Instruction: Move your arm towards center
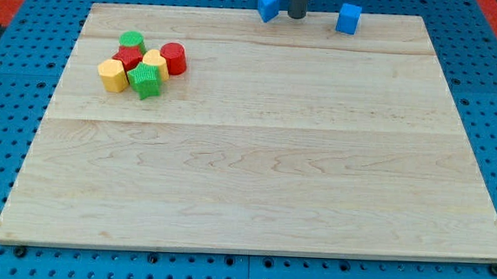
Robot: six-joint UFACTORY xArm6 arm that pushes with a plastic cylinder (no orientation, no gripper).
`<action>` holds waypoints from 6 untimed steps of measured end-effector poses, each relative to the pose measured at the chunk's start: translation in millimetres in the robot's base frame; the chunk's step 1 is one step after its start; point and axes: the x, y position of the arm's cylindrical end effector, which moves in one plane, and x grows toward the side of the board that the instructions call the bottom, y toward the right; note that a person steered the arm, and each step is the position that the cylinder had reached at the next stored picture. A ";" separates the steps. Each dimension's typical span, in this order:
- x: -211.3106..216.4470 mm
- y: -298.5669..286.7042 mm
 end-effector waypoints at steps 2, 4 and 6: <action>124.7 -22.9; 207.6 -156.7; 166.6 -171.8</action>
